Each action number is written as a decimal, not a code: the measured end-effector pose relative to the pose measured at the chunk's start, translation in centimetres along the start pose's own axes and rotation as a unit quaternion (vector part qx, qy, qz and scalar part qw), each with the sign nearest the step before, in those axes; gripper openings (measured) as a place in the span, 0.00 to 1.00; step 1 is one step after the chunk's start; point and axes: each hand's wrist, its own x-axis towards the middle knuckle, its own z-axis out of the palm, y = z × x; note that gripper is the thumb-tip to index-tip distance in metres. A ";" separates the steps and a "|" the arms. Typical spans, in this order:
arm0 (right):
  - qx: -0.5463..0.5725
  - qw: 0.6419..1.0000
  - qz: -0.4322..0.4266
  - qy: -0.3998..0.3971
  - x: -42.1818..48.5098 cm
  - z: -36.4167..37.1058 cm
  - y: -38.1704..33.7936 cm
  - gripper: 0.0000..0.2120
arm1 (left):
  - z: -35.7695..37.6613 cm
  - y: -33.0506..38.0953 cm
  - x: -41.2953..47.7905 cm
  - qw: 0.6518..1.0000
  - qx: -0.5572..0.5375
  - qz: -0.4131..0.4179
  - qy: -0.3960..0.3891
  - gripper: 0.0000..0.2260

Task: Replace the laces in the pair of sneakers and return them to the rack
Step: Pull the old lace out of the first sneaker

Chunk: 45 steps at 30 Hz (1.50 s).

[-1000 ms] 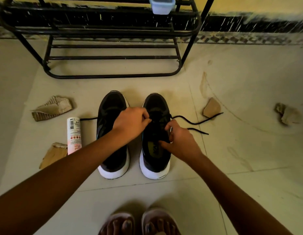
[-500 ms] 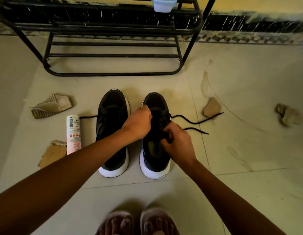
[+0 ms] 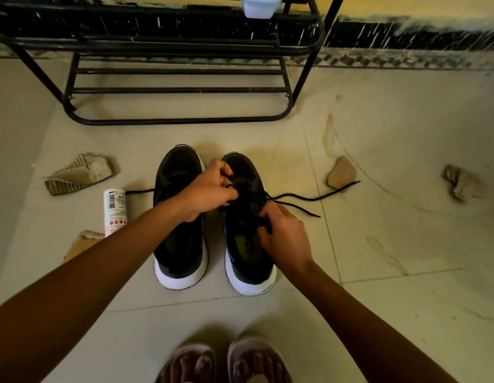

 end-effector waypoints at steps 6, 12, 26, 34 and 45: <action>-0.003 1.000 0.014 -0.013 0.0 0.0 -0.1 0.07 | -1.6 1.5 -0.5 0.851 0.463 0.155 0.194 0.14; -0.003 1.000 0.016 -0.018 0.1 0.2 0.3 0.08 | -2.5 2.5 -0.5 0.979 -0.155 -0.002 0.134 0.08; -0.018 0.998 0.013 -0.057 0.1 -0.3 0.3 0.09 | -7.7 4.3 -2.3 0.920 0.350 0.059 0.167 0.20; 0.121 0.993 -0.014 0.002 3.8 -2.8 1.5 0.05 | -0.2 2.5 -4.2 0.908 0.416 0.017 -0.055 0.22; 0.107 0.993 0.020 -0.049 6.9 -1.2 1.5 0.10 | 2.8 -1.3 -3.8 0.941 0.324 -0.043 -0.088 0.14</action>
